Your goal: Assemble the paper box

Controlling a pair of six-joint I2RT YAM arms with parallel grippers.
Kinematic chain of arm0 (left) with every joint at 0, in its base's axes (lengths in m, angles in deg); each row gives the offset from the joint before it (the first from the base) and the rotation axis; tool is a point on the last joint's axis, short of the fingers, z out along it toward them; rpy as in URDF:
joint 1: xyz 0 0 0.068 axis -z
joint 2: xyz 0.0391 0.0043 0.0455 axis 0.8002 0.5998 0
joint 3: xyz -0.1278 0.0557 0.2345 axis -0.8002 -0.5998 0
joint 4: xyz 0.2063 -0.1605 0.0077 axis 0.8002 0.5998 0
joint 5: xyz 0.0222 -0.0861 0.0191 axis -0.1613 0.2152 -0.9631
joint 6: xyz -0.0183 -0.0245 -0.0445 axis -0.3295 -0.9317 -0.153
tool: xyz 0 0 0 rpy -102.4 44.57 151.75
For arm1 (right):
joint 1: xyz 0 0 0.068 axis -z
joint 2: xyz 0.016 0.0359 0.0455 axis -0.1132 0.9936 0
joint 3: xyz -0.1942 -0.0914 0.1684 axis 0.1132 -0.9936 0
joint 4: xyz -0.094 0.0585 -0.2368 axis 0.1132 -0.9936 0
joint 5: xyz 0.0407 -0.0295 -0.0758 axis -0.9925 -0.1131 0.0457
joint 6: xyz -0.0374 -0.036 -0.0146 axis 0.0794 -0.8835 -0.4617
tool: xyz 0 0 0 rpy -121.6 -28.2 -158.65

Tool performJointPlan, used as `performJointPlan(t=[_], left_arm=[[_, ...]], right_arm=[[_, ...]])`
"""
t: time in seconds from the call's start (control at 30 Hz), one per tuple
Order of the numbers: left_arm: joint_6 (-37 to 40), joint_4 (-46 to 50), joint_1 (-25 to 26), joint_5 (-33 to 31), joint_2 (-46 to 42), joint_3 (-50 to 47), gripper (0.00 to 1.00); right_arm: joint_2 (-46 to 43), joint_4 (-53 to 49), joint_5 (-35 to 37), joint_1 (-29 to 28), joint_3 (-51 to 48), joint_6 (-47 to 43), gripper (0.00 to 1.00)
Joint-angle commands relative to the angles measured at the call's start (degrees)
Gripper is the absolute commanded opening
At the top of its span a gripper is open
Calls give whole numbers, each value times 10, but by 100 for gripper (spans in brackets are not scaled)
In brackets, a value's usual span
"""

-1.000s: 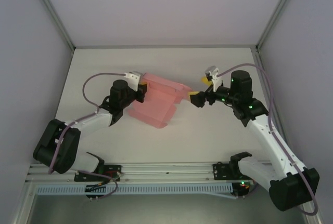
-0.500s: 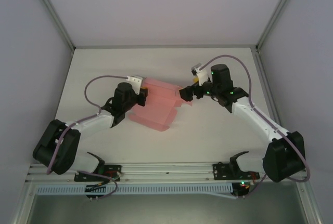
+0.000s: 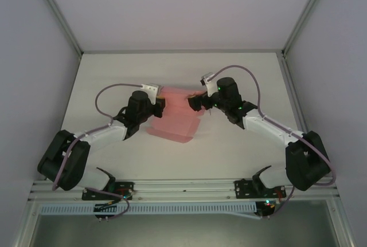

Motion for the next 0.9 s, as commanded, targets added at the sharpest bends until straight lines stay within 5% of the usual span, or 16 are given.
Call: performJointPlan(t=[0.0, 0.17, 0.43, 0.87], left_arm=[[-22, -8, 11, -20, 1, 24, 0], [-43, 27, 6, -89, -9, 27, 0], [-54, 44, 2, -104, -17, 31, 0], [-52, 43, 2, -92, -24, 27, 0]], right_arm=[[-21, 67, 61, -3, -14, 45, 100], [-100, -51, 119, -3, -33, 33, 100], [-177, -144, 110, -3, -89, 58, 100], [-60, -147, 90, -3, -40, 54, 100]])
